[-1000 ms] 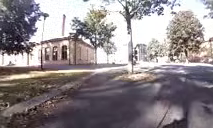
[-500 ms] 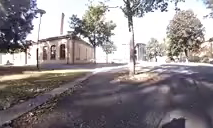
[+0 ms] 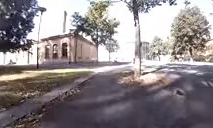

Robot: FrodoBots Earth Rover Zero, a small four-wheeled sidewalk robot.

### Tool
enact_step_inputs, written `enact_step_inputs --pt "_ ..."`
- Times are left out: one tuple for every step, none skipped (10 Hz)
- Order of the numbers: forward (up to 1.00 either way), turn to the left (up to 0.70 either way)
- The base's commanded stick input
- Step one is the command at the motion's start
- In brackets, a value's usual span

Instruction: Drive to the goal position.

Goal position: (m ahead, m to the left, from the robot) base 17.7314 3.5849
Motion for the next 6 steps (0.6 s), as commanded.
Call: enact_step_inputs --pt "0.7 0.0" --pt "0.7 0.0" --pt "0.7 0.0" --pt "0.7 0.0" --pt "0.7 0.0" --pt "0.7 0.0"
